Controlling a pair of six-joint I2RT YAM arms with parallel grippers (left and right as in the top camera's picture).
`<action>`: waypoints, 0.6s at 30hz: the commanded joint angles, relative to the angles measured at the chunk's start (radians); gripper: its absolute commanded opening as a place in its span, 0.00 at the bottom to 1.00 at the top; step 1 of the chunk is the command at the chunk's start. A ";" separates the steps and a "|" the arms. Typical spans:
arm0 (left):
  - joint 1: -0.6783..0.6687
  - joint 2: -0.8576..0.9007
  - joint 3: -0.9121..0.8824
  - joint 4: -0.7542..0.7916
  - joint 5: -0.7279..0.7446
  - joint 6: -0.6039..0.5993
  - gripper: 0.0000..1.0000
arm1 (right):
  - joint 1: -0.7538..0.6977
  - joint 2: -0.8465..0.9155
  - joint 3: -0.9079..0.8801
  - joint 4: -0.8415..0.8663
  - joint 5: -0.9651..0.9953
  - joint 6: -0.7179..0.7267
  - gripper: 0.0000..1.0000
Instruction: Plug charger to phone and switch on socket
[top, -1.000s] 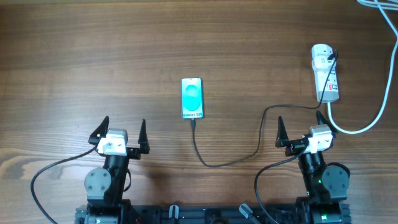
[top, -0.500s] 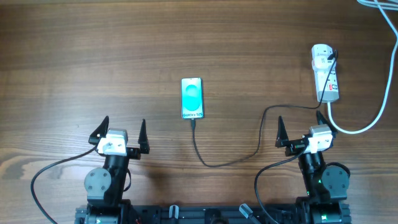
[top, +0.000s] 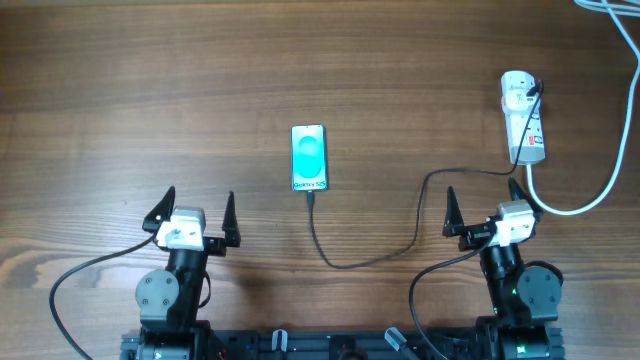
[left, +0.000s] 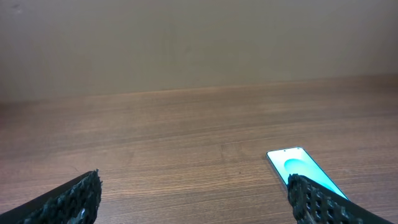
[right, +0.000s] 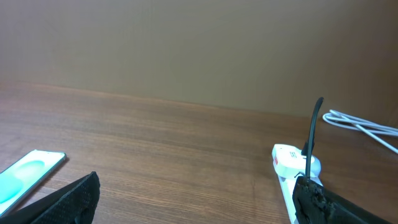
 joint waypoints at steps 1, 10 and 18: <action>-0.003 -0.010 -0.008 0.000 -0.006 0.011 1.00 | 0.002 -0.016 -0.001 0.003 0.014 0.012 1.00; -0.004 0.025 -0.008 0.000 -0.006 0.012 1.00 | 0.002 -0.016 -0.001 0.003 0.014 0.012 1.00; -0.003 0.056 -0.008 0.000 -0.006 0.011 1.00 | 0.002 -0.016 -0.001 0.003 0.014 0.012 1.00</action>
